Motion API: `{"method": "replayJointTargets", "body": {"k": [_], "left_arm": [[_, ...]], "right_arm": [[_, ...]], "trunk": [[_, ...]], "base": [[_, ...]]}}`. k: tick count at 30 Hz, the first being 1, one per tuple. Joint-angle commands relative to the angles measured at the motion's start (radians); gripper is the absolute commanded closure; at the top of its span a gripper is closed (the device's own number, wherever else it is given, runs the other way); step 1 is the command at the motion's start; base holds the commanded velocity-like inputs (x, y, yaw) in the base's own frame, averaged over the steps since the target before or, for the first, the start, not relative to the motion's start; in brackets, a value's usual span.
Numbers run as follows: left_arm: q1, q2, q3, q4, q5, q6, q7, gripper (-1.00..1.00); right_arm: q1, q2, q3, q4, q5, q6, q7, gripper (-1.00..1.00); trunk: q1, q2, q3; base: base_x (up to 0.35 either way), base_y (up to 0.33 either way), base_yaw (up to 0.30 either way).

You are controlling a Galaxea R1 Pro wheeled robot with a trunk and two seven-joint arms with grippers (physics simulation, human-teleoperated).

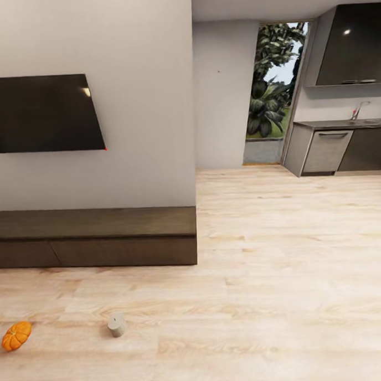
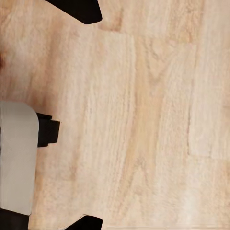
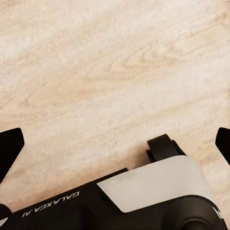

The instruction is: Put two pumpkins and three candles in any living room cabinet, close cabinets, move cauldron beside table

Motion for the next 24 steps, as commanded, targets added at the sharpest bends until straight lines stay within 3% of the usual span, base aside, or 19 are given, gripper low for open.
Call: {"method": "replayJointTargets", "body": {"k": [1, 17, 20, 23, 24], "left_arm": [[0.000, 0.000, 0.000, 0.000, 0.000, -0.004, 0.000, -1.00], [-0.001, 0.006, 0.008, 0.009, 0.009, -0.010, -0.011, -1.00], [-0.008, 0.003, 0.010, -0.076, 0.012, 0.092, -0.013, -1.00], [-0.018, 0.002, 0.011, -0.258, 0.018, 0.350, -0.041, -1.00], [-0.019, 0.002, 0.012, -0.286, 0.022, 0.382, -0.051, -1.00]], "right_arm": [[0.000, 0.000, 0.000, 0.000, 0.000, 0.000, 0.000, -1.00], [0.000, 0.004, 0.001, -0.004, 0.001, 0.000, 0.000, -1.00], [0.000, 0.006, 0.000, -0.008, 0.001, 0.000, 0.004, -1.00], [-0.001, 0.005, -0.001, -0.017, 0.000, 0.000, 0.009, -1.00], [-0.001, 0.004, -0.001, -0.020, 0.000, 0.001, 0.009, -1.00]], "trunk": [[0.000, 0.000, 0.000], [0.000, 0.000, 0.000], [0.000, 0.000, 0.000], [0.000, 0.000, 0.000], [0.000, 0.000, 0.000]], "base": [[0.268, -0.079, 0.000], [0.271, -0.072, 0.000], [0.307, -0.002, 0.000], [0.314, -0.001, 0.000], [0.316, 0.000, 0.000]]}}
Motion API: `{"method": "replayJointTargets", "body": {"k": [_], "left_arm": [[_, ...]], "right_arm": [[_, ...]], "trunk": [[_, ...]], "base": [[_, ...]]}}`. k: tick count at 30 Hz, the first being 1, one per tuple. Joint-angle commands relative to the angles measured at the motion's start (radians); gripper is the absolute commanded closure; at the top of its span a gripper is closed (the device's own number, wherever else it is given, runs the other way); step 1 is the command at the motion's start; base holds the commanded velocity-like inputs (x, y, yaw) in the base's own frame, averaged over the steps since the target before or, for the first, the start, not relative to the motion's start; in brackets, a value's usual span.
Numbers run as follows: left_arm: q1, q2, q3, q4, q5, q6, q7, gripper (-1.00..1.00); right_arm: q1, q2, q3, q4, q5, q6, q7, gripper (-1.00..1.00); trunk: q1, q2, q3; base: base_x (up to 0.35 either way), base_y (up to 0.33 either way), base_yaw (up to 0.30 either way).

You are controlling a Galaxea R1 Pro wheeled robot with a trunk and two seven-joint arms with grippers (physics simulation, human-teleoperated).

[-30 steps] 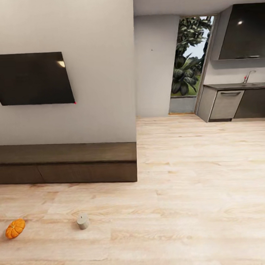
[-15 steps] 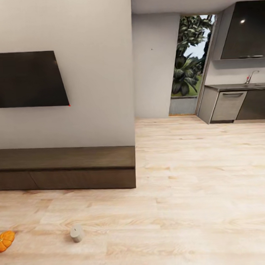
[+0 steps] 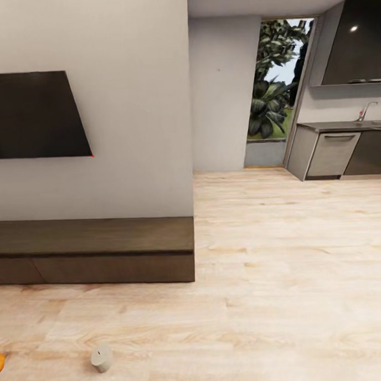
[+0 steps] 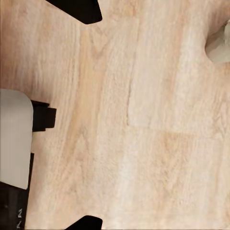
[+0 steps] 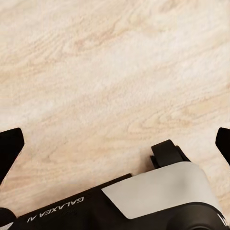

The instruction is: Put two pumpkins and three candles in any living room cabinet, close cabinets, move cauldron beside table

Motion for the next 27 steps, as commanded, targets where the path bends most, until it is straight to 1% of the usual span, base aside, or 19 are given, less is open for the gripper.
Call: {"method": "replayJointTargets", "body": {"k": [1, 2, 3, 5, 6, 8, 9, 10, 11, 12, 16, 19, 20, 21, 22, 24, 25, 26, 27], "left_arm": [[-0.006, 0.000, 0.000, -0.052, 0.013, 0.051, -0.023, -1.00], [-0.014, 0.000, 0.001, -0.090, 0.034, 0.085, -0.047, -1.00], [-0.020, 0.001, 0.001, -0.105, 0.048, 0.098, -0.059, -1.00], [-0.045, 0.005, 0.002, -0.138, 0.115, 0.126, -0.089, -1.00], [-0.052, 0.006, 0.002, -0.141, 0.133, 0.128, -0.093, -1.00], [-0.070, 0.009, 0.005, -0.148, 0.192, 0.127, -0.105, -1.00], [-0.073, 0.009, 0.006, -0.149, 0.204, 0.126, -0.107, -1.00], [-0.077, 0.010, 0.012, -0.150, 0.226, 0.121, -0.111, -1.00], [-0.079, 0.010, 0.021, -0.151, 0.246, 0.112, -0.114, -1.00], [-0.081, 0.009, 0.051, -0.149, 0.278, 0.087, -0.117, -1.00], [-0.083, 0.009, 0.075, -0.121, 0.290, 0.067, -0.118, -1.00], [-0.087, 0.010, 0.099, -0.110, 0.303, 0.059, -0.122, -1.00], [-0.088, 0.011, 0.108, -0.109, 0.315, 0.058, -0.127, -1.00], [-0.091, 0.011, 0.115, -0.108, 0.331, 0.059, -0.134, -1.00], [-0.092, 0.011, 0.118, -0.108, 0.339, 0.059, -0.139, -1.00], [-0.095, 0.011, 0.124, -0.108, 0.370, 0.062, -0.160, -1.00], [-0.096, 0.011, 0.125, -0.108, 0.376, 0.063, -0.165, -1.00], [-0.097, 0.011, 0.127, -0.108, 0.385, 0.065, -0.172, -1.00], [-0.097, 0.012, 0.130, -0.108, 0.393, 0.067, -0.178, -1.00]], "right_arm": [[0.000, 0.001, 0.000, -0.009, 0.000, 0.001, 0.001, -1.00], [0.000, 0.002, 0.000, -0.020, 0.000, 0.002, 0.001, -1.00], [0.000, 0.003, 0.000, -0.026, 0.000, 0.003, 0.001, -1.00], [0.000, 0.005, 0.001, -0.050, -0.001, 0.008, 0.002, -1.00], [0.000, 0.005, 0.001, -0.056, -0.001, 0.008, 0.002, -1.00], [0.000, 0.007, 0.003, -0.069, -0.002, 0.011, 0.002, -1.00], [0.000, 0.007, 0.004, -0.071, -0.002, 0.011, 0.002, -1.00], [0.000, 0.007, 0.005, -0.074, -0.002, 0.012, 0.002, -1.00], [0.000, 0.007, 0.005, -0.076, -0.002, 0.013, 0.002, -1.00], [0.000, 0.007, 0.004, -0.079, -0.002, 0.014, 0.002, -1.00], [0.000, 0.008, 0.004, -0.099, -0.003, 0.016, 0.002, -1.00], [0.005, 0.012, 0.007, -0.197, -0.008, 0.053, 0.003, -1.00], [0.007, 0.021, 0.007, -0.262, -0.010, 0.099, 0.004, -1.00], [0.007, 0.033, 0.007, -0.339, -0.012, 0.166, 0.005, -1.00], [0.007, 0.039, 0.007, -0.380, -0.013, 0.204, 0.006, -1.00], [0.007, 0.054, 0.006, -0.545, -0.022, 0.349, 0.024, -1.00], [0.007, 0.054, 0.006, -0.582, -0.028, 0.378, 0.033, -1.00], [0.007, 0.054, 0.006, -0.650, -0.051, 0.427, 0.058, -1.00], [0.007, 0.054, 0.007, -0.709, -0.085, 0.466, 0.090, -1.00]], "trunk": [[0.000, 0.000, 0.000], [0.000, 0.000, 0.000], [0.000, 0.000, 0.000], [0.000, 0.000, 0.000], [0.000, 0.000, 0.000], [0.000, 0.000, 0.000], [0.000, 0.000, 0.000], [0.000, 0.000, 0.000], [0.000, 0.000, 0.000], [0.000, 0.000, 0.000], [0.000, 0.000, 0.000], [0.000, 0.000, 0.000], [0.000, 0.000, 0.000], [0.000, 0.000, 0.000], [0.000, 0.000, 0.000], [0.000, 0.000, 0.000], [0.000, 0.000, 0.000], [0.000, 0.000, 0.000], [0.000, 0.000, 0.000]], "base": [[0.317, 0.000, 0.000], [0.317, 0.000, 0.000], [0.317, 0.000, 0.000], [0.317, 0.000, 0.000], [0.317, 0.000, 0.000], [0.296, 0.000, 0.000], [0.264, 0.000, 0.000], [0.226, 0.000, 0.000], [0.188, 0.000, 0.000], [0.124, 0.000, 0.000], [0.113, 0.000, 0.000], [0.115, 0.000, 0.000], [0.114, 0.000, 0.000], [0.105, 0.000, 0.000], [0.100, 0.000, 0.000], [0.090, 0.000, 0.000], [0.087, 0.000, 0.000], [0.087, 0.000, 0.000], [0.094, 0.000, 0.000]]}}
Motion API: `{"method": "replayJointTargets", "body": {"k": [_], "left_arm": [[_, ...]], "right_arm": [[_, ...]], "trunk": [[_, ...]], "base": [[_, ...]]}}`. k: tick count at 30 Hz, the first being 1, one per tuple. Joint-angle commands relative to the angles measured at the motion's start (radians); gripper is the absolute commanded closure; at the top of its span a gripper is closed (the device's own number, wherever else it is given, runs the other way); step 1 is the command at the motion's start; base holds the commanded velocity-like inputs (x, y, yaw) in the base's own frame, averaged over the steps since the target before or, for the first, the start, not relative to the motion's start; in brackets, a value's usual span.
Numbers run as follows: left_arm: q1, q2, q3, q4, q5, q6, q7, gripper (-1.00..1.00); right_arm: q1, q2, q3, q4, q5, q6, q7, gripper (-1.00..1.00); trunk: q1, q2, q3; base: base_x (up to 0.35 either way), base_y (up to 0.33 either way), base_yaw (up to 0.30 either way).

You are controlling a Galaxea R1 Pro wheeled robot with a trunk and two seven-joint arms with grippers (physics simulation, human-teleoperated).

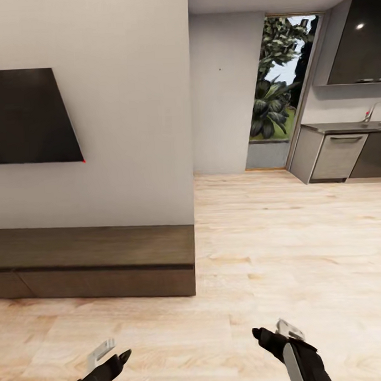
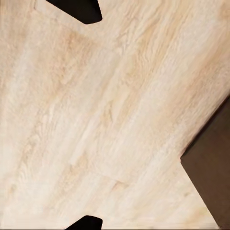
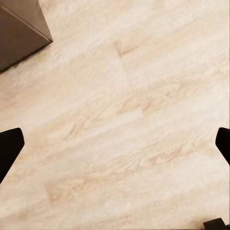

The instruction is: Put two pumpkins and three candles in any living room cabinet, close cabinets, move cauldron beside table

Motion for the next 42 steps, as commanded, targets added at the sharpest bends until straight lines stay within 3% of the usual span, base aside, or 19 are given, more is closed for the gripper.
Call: {"method": "replayJointTargets", "body": {"k": [1, 2, 4, 7, 13, 16, 17, 19, 23, 28, 31, 34, 38, 42], "left_arm": [[0.000, 0.002, 0.005, 0.000, 0.010, 0.002, -0.004, -1.00], [-0.001, 0.003, 0.007, 0.000, 0.017, 0.002, -0.005, -1.00], [-0.001, 0.006, 0.013, 0.001, 0.050, 0.006, -0.008, -1.00], [-0.005, 0.021, 0.016, 0.000, 0.096, 0.029, -0.011, -1.00], [-0.062, 0.085, 0.019, 0.009, 0.218, 0.090, -0.008, -1.00], [-0.073, 0.110, 0.020, 0.025, 0.263, 0.093, -0.008, -1.00], [-0.077, 0.117, 0.021, 0.039, 0.280, 0.091, -0.008, -1.00], [-0.082, 0.125, 0.021, 0.064, 0.317, 0.088, -0.007, -1.00], [-0.083, 0.121, 0.021, 0.071, 0.331, 0.085, -0.006, -1.00], [-0.084, 0.118, 0.021, 0.072, 0.335, 0.085, -0.006, -1.00], [-0.084, 0.113, 0.021, 0.071, 0.337, 0.086, -0.007, -1.00], [-0.084, 0.112, 0.021, 0.070, 0.337, 0.086, -0.008, -1.00], [-0.084, 0.112, 0.020, 0.064, 0.343, 0.089, -0.010, -1.00], [-0.085, 0.117, 0.018, 0.062, 0.378, 0.095, -0.012, -1.00]], "right_arm": [[0.000, 0.000, 0.000, -0.055, -0.043, 0.035, 0.034, -1.00], [0.000, 0.000, 0.000, -0.079, -0.067, 0.050, 0.049, -1.00], [0.000, 0.000, 0.002, -0.166, -0.161, 0.105, 0.101, -1.00], [0.000, 0.000, 0.020, -0.249, -0.262, 0.140, 0.140, -1.00], [0.000, 0.000, 0.110, -0.324, -0.412, 0.149, 0.181, -1.00], [0.000, 0.000, 0.128, -0.341, -0.469, 0.150, 0.188, -1.00], [-0.001, 0.000, 0.132, -0.352, -0.502, 0.150, 0.191, -1.00], [-0.002, 0.000, 0.134, -0.370, -0.611, 0.147, 0.195, -1.00], [-0.003, -0.007, 0.124, -0.376, -0.726, 0.146, 0.198, -1.00], [-0.004, -0.009, 0.102, -0.369, -0.765, 0.141, 0.199, -1.00], [-0.004, -0.009, 0.050, -0.331, -0.771, 0.105, 0.199, -1.00], [-0.004, -0.009, 0.029, -0.280, -0.774, 0.080, 0.200, -1.00], [-0.004, -0.009, 0.022, -0.241, -0.772, 0.068, 0.211, -1.00], [-0.004, -0.016, 0.021, -0.235, -0.767, 0.066, 0.241, -1.00]], "trunk": [[0.000, 0.000, 0.000], [0.000, 0.000, 0.000], [0.000, 0.000, 0.000], [0.000, 0.000, 0.000], [0.000, 0.000, 0.000], [0.000, 0.000, 0.000], [0.000, 0.000, 0.000], [0.000, 0.000, 0.000], [0.000, 0.000, 0.000], [0.000, 0.000, 0.000], [0.000, 0.000, 0.000], [0.008, -0.014, -0.006], [0.023, -0.042, -0.019], [0.038, -0.070, -0.031]], "base": [[0.115, 0.000, 0.000], [0.129, 0.000, 0.000], [0.171, 0.000, 0.000], [0.211, 0.000, 0.000], [0.248, 0.000, 0.000], [0.285, -0.002, 0.000], [0.298, -0.031, 0.000], [0.303, -0.106, 0.000], [0.239, -0.151, 0.000], [0.069, -0.062, 0.000], [0.009, -0.008, 0.000], [0.003, -0.003, 0.000], [0.000, 0.000, 0.000], [0.000, 0.000, 0.000]]}}
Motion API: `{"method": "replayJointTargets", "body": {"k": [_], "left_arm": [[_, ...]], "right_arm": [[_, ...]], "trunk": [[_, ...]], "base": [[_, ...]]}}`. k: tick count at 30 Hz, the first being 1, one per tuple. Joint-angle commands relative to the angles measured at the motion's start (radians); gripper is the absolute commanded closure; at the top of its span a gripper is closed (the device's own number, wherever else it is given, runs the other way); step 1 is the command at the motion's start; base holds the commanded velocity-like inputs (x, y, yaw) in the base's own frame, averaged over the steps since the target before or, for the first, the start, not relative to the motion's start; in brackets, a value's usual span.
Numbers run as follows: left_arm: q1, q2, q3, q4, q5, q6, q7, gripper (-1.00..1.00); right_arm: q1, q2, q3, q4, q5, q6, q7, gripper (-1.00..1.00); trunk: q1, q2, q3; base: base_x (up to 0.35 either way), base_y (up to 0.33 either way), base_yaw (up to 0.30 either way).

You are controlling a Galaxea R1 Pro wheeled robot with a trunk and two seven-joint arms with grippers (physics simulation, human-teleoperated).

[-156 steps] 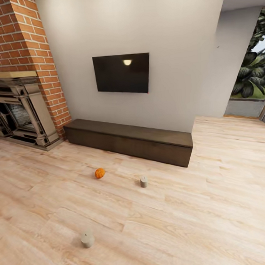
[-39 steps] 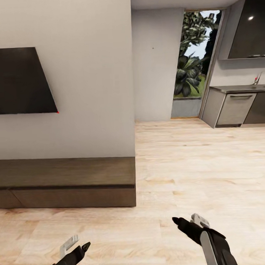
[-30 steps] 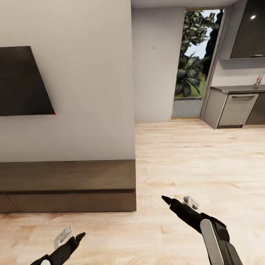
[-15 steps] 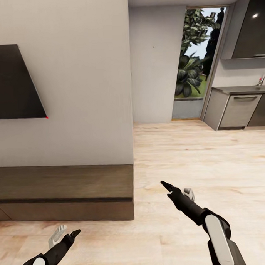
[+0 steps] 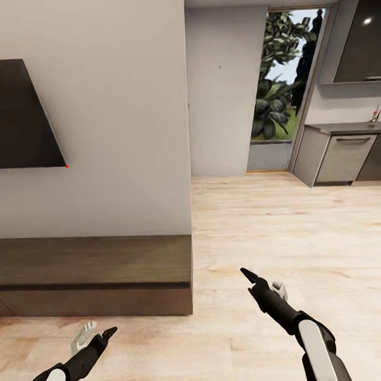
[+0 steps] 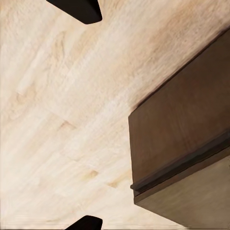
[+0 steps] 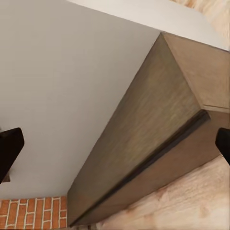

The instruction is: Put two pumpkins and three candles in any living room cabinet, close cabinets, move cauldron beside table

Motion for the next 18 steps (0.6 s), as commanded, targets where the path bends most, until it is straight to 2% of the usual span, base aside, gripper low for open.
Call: {"method": "replayJointTargets", "body": {"k": [1, 2, 5, 7, 8, 9, 11, 12, 14, 18], "left_arm": [[-0.003, 0.001, 0.000, -0.009, 0.011, 0.003, 0.000, -1.00], [-0.012, 0.002, -0.001, -0.025, 0.019, 0.010, -0.001, -1.00], [-0.038, 0.010, 0.002, -0.064, 0.050, 0.090, -0.006, -1.00], [-0.045, 0.015, 0.006, -0.071, 0.088, 0.116, -0.007, -1.00], [-0.050, 0.016, 0.008, -0.078, 0.131, 0.127, -0.007, -1.00], [-0.055, 0.018, 0.009, -0.083, 0.217, 0.138, -0.008, -1.00], [-0.058, 0.021, 0.006, -0.081, 0.329, 0.147, -0.008, -1.00], [-0.058, 0.024, 0.006, -0.075, 0.352, 0.148, -0.008, -1.00], [-0.059, 0.026, 0.008, -0.048, 0.375, 0.147, -0.008, -1.00], [-0.059, 0.026, 0.009, -0.026, 0.386, 0.144, -0.009, -1.00]], "right_arm": [[0.000, -0.007, 0.002, 0.000, 0.001, 0.000, 0.006, -1.00], [0.000, -0.013, 0.004, 0.001, 0.001, 0.000, 0.010, -1.00], [0.000, -0.023, 0.007, -0.005, 0.002, 0.003, 0.022, -1.00], [0.000, -0.028, 0.005, -0.009, 0.002, 0.006, 0.033, -1.00], [0.001, -0.037, 0.004, -0.013, 0.001, 0.008, 0.044, -1.00], [0.001, -0.062, 0.003, -0.025, -0.001, 0.010, 0.064, -1.00], [0.001, -0.108, 0.003, -0.046, -0.004, 0.012, 0.086, -1.00], [0.001, -0.120, 0.003, -0.050, -0.005, 0.013, 0.091, -1.00], [0.001, -0.134, 0.001, -0.054, -0.005, 0.014, 0.095, -1.00], [0.001, -0.142, 0.002, -0.057, -0.007, 0.049, 0.100, -1.00]], "trunk": [[0.004, -0.007, -0.003], [0.008, -0.014, -0.006], [0.019, -0.035, -0.016], [0.027, -0.049, -0.022], [0.031, -0.056, -0.025], [0.035, -0.063, -0.028], [0.042, -0.077, -0.035], [0.046, -0.084, -0.038], [0.054, -0.098, -0.044], [0.069, -0.126, -0.057]], "base": [[0.000, 0.000, 0.000], [0.000, 0.000, 0.000], [0.000, 0.000, 0.000], [0.000, 0.000, 0.000], [0.000, 0.000, 0.000], [0.000, 0.000, 0.000], [0.000, 0.000, 0.000], [0.000, 0.000, 0.000], [0.000, 0.000, 0.000], [0.000, 0.000, 0.000]]}}
